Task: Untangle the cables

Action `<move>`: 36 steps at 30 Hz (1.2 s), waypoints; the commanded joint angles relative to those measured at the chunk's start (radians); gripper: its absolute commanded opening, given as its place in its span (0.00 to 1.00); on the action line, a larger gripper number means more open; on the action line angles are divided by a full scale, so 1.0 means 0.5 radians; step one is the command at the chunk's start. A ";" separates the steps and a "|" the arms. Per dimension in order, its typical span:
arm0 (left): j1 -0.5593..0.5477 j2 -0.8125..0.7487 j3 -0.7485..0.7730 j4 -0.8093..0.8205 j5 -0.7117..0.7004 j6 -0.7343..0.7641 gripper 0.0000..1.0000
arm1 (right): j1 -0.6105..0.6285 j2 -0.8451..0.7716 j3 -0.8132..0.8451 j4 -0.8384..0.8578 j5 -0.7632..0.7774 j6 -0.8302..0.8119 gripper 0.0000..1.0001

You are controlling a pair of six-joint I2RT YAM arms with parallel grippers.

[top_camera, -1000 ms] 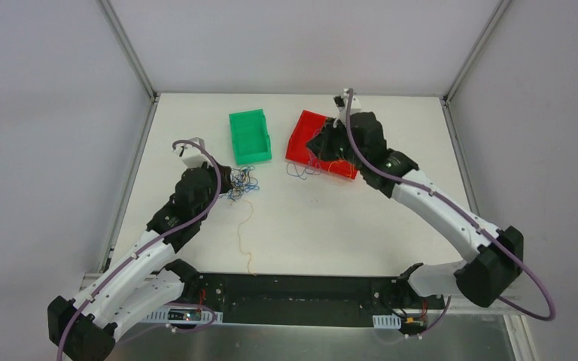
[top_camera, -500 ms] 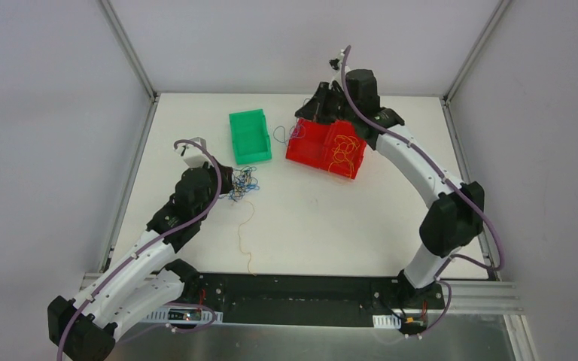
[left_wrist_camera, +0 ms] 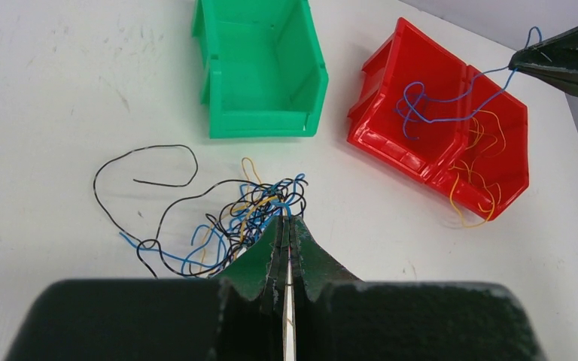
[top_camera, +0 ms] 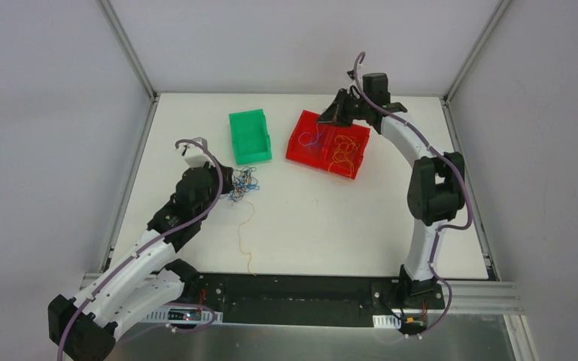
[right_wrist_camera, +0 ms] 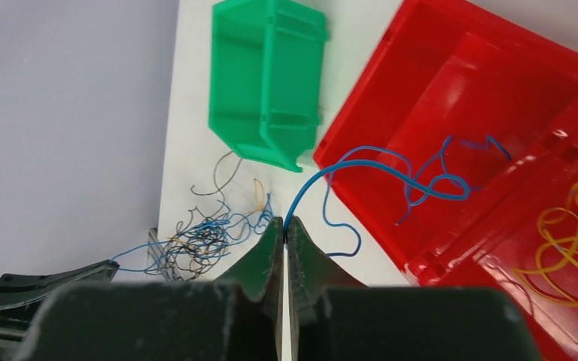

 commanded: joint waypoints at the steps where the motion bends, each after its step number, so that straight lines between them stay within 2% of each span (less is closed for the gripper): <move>1: 0.000 0.012 0.032 0.074 0.030 0.029 0.00 | 0.030 0.004 0.185 -0.235 0.241 -0.282 0.00; 4: 0.000 0.017 0.034 0.077 0.033 0.026 0.00 | 0.122 0.012 0.246 -0.424 0.621 -0.536 0.00; 7: 0.000 0.025 0.034 0.083 0.040 0.027 0.00 | 0.219 0.051 0.292 -0.532 0.856 -0.714 0.00; 11: 0.000 0.036 0.036 0.086 0.046 0.023 0.00 | 0.286 0.127 0.325 -0.530 0.978 -0.740 0.00; 21: 0.000 0.033 0.035 0.086 0.071 0.029 0.00 | 0.373 0.572 0.732 -0.729 1.294 -0.685 0.00; 24: 0.000 0.036 0.039 0.088 0.079 0.029 0.00 | 0.397 0.631 0.763 -0.746 1.375 -0.702 0.00; 27: 0.000 0.048 0.043 0.088 0.088 0.034 0.00 | 0.430 0.614 0.776 -0.762 1.394 -0.734 0.11; 29: 0.000 0.057 0.046 0.089 0.094 0.033 0.00 | 0.454 0.569 0.794 -0.782 1.405 -0.742 0.29; 30: 0.000 0.060 0.048 0.089 0.097 0.032 0.00 | 0.466 0.539 0.808 -0.795 1.406 -0.742 0.34; 36: 0.000 0.071 0.051 0.089 0.102 0.037 0.00 | 0.531 0.282 0.830 -0.876 1.415 -0.734 0.49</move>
